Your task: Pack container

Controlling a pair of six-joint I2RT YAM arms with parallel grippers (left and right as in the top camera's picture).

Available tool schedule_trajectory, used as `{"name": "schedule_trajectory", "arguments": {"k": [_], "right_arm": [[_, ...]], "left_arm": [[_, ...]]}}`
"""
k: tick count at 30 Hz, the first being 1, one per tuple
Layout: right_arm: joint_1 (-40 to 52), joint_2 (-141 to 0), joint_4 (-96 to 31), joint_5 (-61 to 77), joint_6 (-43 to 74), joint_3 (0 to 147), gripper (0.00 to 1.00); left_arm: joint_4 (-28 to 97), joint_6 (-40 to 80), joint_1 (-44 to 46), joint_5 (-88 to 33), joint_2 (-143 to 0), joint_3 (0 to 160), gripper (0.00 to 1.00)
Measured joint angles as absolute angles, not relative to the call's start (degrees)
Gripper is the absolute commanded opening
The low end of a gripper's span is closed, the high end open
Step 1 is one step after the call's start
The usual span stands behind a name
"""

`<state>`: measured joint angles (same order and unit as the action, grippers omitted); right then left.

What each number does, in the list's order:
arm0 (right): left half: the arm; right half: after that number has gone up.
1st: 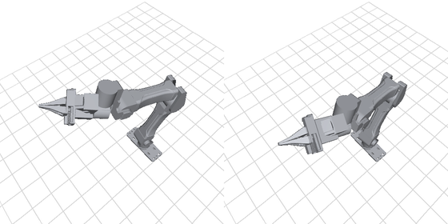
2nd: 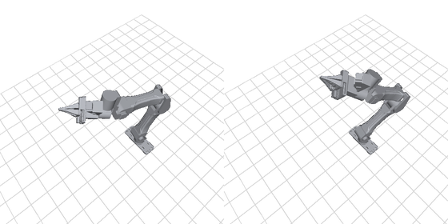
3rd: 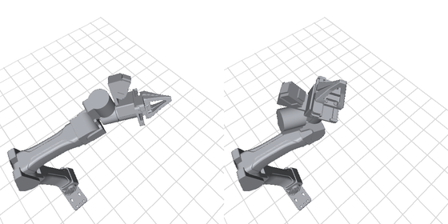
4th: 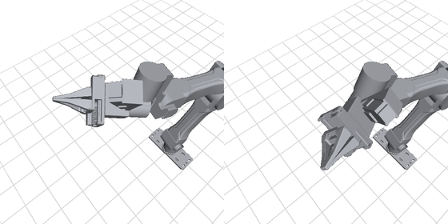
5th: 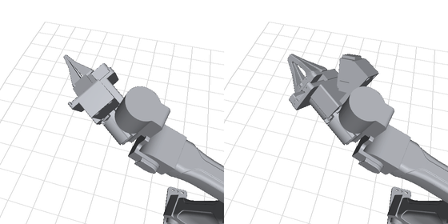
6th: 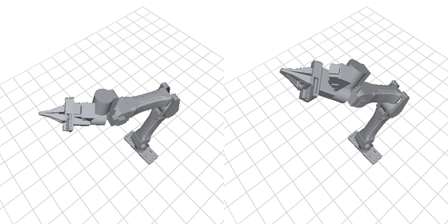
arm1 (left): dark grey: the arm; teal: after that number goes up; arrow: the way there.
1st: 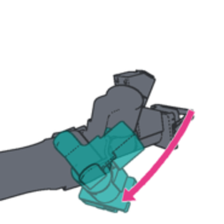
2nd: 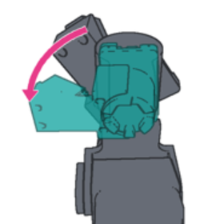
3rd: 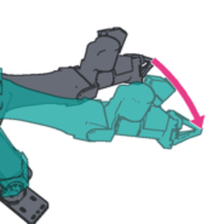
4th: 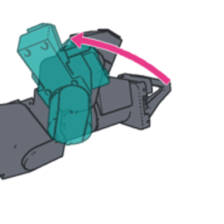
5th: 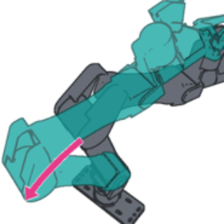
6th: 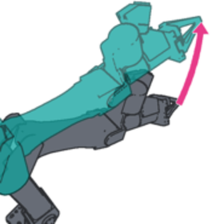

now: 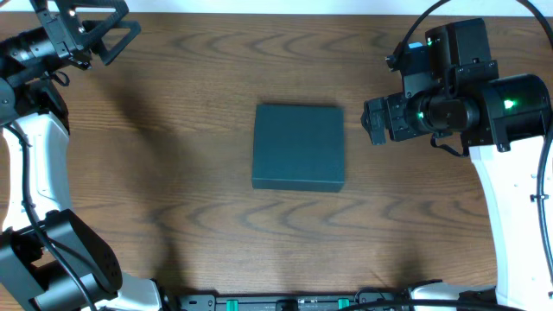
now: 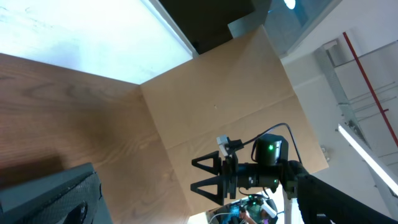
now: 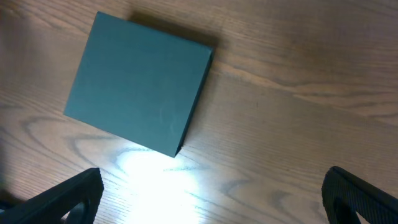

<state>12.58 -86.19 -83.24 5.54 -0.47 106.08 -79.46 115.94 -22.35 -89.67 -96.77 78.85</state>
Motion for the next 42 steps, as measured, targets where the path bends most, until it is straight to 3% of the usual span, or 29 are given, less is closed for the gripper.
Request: {"name": "schedule_trajectory", "arguments": {"k": [19,29,42], "right_arm": [[12.6,-81.9,-80.8,5.1,-0.5,106.1,0.99],[12.6,-62.9,-58.2,4.0,-0.7,100.6,0.99],[11.9,-36.6,-26.7,4.3,-0.7,64.6,0.99]], "left_arm": [[-79.5,115.9,-22.3,-89.7,-96.8,78.8,0.99],[-79.5,115.9,-22.3,-89.7,-96.8,78.8,0.99],[-79.5,115.9,-22.3,-89.7,-96.8,78.8,0.99]]}}
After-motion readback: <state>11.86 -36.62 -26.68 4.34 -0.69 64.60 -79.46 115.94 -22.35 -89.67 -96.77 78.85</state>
